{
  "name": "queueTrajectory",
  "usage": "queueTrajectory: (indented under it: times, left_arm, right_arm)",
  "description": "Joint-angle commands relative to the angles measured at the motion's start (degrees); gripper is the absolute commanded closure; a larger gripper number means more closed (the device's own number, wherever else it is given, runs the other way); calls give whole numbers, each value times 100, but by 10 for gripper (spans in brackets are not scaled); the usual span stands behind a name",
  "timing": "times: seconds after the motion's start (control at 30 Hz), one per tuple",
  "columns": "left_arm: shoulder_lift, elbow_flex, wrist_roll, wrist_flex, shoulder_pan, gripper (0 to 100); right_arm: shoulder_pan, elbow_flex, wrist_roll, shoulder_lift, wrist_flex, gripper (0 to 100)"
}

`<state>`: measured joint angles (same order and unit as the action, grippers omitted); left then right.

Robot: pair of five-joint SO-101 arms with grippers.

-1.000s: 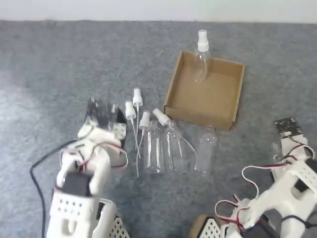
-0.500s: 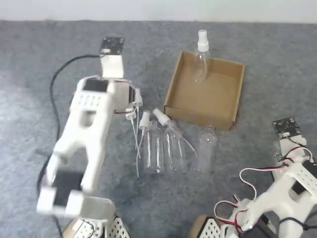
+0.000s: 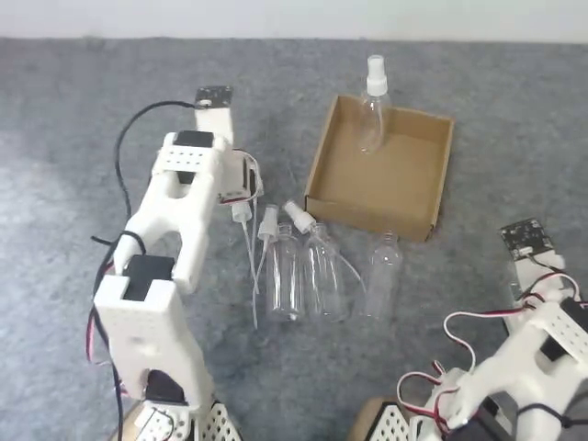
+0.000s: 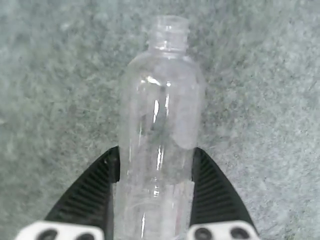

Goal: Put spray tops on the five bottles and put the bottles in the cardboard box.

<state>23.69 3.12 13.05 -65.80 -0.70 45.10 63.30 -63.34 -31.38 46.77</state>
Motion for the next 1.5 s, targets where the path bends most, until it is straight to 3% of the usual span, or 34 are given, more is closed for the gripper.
queueTrajectory:
  times: [0.0, 0.33, 0.87, 1.0, 1.23, 1.33, 1.47]
  left_arm:
    - [-53, -251, 18, -44, -26, 834]
    - [-53, 171, -378, -44, -35, 889]
    - [-53, 585, -914, -53, -176, 872]
    - [-211, 611, -1046, -114, -229, 974]
    - [-1433, 787, -1020, -642, 158, 990]
    - [-2347, 1218, -1011, -633, 387, 990]
    - [-3270, 2105, -1011, -510, 774, 988]
  right_arm:
    - [-4, 255, -193, 40, -22, 988]
    - [13, 255, -202, -4, -22, 988]
    - [303, 255, -202, -13, -22, 988]
    - [321, 255, -202, -13, -22, 985]
    - [444, 220, -176, -13, -22, 812]
    - [426, 88, -132, -22, -13, 801]
    - [409, -360, 457, -13, 92, 797]
